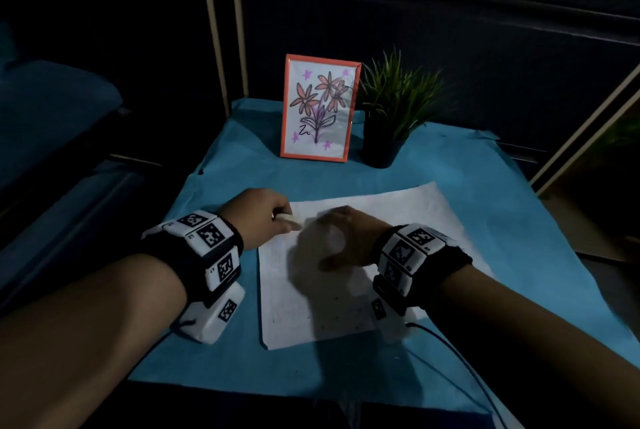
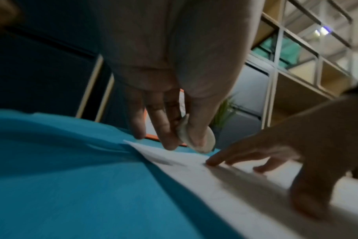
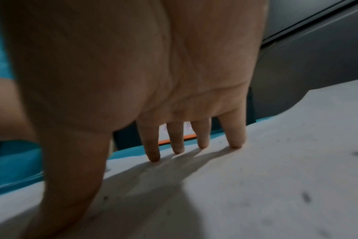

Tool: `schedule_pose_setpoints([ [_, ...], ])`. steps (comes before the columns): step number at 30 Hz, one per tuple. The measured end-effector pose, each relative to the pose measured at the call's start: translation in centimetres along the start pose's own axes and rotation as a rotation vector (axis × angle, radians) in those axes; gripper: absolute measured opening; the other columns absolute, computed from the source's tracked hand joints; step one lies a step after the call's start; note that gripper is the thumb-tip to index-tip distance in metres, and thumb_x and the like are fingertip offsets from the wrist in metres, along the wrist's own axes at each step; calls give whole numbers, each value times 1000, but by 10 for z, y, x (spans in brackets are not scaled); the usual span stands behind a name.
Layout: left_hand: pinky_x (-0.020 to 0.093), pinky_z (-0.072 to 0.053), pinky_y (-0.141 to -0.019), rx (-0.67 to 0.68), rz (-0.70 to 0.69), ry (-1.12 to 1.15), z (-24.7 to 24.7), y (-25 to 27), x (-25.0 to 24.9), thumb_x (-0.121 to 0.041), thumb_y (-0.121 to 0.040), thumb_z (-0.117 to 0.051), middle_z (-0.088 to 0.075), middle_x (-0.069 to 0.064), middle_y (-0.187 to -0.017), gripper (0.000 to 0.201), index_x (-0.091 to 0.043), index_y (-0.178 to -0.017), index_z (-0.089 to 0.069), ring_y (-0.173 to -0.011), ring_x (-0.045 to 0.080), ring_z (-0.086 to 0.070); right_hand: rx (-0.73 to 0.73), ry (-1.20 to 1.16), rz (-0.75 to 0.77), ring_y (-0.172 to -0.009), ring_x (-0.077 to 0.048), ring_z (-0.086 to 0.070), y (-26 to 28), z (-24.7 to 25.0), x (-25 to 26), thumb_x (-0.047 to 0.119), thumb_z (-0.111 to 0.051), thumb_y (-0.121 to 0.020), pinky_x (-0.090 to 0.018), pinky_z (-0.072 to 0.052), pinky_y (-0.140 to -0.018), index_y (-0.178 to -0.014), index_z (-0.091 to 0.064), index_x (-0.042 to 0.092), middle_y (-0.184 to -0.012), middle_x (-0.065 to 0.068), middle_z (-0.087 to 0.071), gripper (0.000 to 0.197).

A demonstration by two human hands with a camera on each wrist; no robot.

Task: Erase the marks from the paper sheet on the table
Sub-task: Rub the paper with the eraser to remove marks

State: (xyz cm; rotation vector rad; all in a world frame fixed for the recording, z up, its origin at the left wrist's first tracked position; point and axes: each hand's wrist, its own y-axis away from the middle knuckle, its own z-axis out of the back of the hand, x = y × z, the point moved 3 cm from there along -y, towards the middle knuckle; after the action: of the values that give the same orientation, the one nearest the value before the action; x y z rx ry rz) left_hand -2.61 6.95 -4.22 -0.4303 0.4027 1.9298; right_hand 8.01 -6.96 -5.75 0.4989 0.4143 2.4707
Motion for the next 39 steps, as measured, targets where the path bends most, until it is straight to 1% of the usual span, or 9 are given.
schedule_pose_setpoints([
  [4,27,-42,-73,47,-40,-120,-1,-11,-7,-42,-89,-65,-64,-3,-91,21,-21,-91,-65,-87,17,-57,110,84,21,-145,-21,-8,0,-9,-8,63,-66,-74,-48,-22,-115,-150,-10,35,-158,9,-7,98],
  [7,30,-46,-78,109,-92,-264,-7,-14,-12,-39,-91,-60,-63,-4,-95,19,-21,-93,-65,-92,19,-57,144,81,1,-147,-18,6,1,-10,-11,64,-63,-76,-48,-12,-118,-149,-2,40,-159,12,8,99],
  [13,24,-34,-71,183,-205,-352,-15,3,-10,-33,-92,-59,-46,-14,-85,12,-25,-98,-66,-90,12,-53,124,52,25,-147,-19,1,7,-7,-8,60,-65,-77,-49,-17,-117,-150,-8,38,-158,13,-1,95],
  [18,27,-40,-75,100,-154,-320,-12,-4,-12,-44,-94,-55,-49,-11,-90,26,-22,-100,-66,-94,17,-56,134,64,13,-147,-21,2,6,-6,-7,62,-64,-77,-53,-17,-116,-150,-7,37,-159,12,2,96],
  [24,24,-39,-75,233,-207,-380,-14,9,-14,-32,-92,-59,-48,-16,-89,15,-29,-105,-67,-87,9,-51,143,77,2,-147,-22,4,8,-6,-6,61,-63,-78,-52,-14,-117,-150,-4,36,-159,10,6,96],
  [27,26,-40,-76,195,-184,-410,-15,10,-15,-40,-94,-54,-52,-14,-95,19,-28,-105,-64,-93,13,-54,150,73,-4,-147,-22,5,10,-5,-5,61,-63,-79,-53,-14,-116,-150,-4,36,-159,10,6,96],
  [30,28,-42,-79,113,-130,-393,-15,5,-16,-42,-96,-51,-60,-5,-106,25,-23,-106,-64,-99,20,-57,151,73,3,-147,-22,5,12,-3,-3,58,-63,-80,-53,-15,-116,-150,-5,36,-159,10,5,94],
  [35,27,-42,-82,262,-185,-424,-17,17,-20,-36,-96,-53,-60,-8,-109,24,-28,-114,-67,-101,16,-57,163,86,-28,-147,-22,7,9,-5,-3,61,-63,-78,-52,-12,-116,-150,-2,38,-159,11,9,97],
  [39,28,-42,-81,200,-157,-427,-17,18,-21,-38,-97,-50,-59,-6,-111,24,-25,-111,-65,-100,17,-57,164,81,-34,-147,-22,7,9,-5,-3,61,-63,-79,-51,-11,-115,-150,-2,37,-159,10,10,97],
])
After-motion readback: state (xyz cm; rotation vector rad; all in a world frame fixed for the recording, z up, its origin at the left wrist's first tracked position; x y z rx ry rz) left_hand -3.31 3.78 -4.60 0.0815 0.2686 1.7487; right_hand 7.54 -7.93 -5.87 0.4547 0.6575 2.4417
